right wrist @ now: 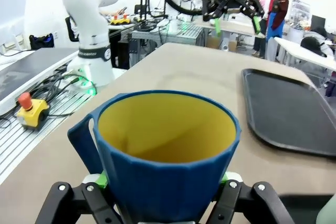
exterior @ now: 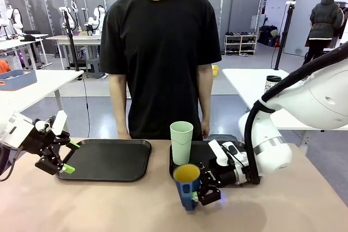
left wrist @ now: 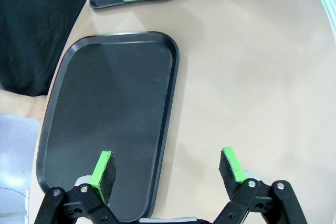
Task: Sort and store the cups by type.
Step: Pick up the Handle plastic cup and place it into the empty Flat Tray.
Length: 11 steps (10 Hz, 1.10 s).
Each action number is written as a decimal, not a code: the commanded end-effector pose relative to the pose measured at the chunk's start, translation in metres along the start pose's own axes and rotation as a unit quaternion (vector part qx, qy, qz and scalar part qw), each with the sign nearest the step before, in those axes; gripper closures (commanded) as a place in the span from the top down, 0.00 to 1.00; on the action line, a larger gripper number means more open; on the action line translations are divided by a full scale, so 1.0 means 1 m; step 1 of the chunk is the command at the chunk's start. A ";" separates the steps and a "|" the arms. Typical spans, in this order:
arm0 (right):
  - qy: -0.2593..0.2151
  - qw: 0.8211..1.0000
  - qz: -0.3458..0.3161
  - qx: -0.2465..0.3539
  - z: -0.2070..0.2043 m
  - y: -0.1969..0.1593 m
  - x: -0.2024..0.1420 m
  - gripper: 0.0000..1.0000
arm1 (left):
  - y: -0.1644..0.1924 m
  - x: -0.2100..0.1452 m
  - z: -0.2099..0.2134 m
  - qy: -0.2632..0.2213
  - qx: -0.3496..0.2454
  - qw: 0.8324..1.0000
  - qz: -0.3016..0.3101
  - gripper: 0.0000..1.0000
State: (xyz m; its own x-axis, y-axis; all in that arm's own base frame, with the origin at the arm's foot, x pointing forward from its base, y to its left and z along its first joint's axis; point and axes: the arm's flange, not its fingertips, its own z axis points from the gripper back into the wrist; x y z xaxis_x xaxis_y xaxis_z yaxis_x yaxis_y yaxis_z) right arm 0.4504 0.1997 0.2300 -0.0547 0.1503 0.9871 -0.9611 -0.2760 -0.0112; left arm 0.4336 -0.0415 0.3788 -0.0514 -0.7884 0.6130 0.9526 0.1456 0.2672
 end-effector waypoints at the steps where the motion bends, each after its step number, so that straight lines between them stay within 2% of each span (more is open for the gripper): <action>1: 0.000 0.999 0.008 -0.031 -0.022 -0.014 0.014 0.53 | 0.003 0.000 -0.002 -0.003 0.004 1.000 0.000 1.00; 2: 0.000 0.998 0.013 -0.063 -0.033 -0.025 0.016 0.53 | 0.003 0.000 -0.002 -0.003 0.004 1.000 0.000 1.00; 3: -0.014 0.998 0.014 -0.062 -0.045 -0.034 0.019 0.53 | 0.003 0.000 -0.002 -0.003 0.004 1.000 0.000 1.00; 5: -0.005 0.999 0.023 -0.032 -0.063 -0.043 0.025 0.53 | 0.003 0.000 -0.002 -0.003 0.004 1.000 0.000 1.00; 6: 0.007 1.000 0.026 -0.011 -0.066 -0.042 0.027 0.53 | 0.003 0.000 -0.002 -0.003 0.004 1.000 0.000 1.00; 7: -0.015 0.999 0.022 -0.043 -0.054 -0.036 0.026 0.53 | 0.003 0.000 -0.002 -0.003 0.004 1.000 0.000 1.00; 11: -0.015 0.999 0.022 -0.043 -0.054 -0.036 0.026 0.53 | 0.003 0.000 -0.002 -0.003 0.004 1.000 0.000 1.00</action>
State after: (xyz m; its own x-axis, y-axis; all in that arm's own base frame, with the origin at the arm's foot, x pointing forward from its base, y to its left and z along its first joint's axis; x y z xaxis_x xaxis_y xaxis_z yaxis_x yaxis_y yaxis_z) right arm 0.4707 0.2645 0.2448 -0.0938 0.1199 0.9883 -0.9755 -0.2094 -0.0672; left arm 0.4336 -0.0415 0.3788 -0.0515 -0.7884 0.6130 0.9526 0.1456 0.2672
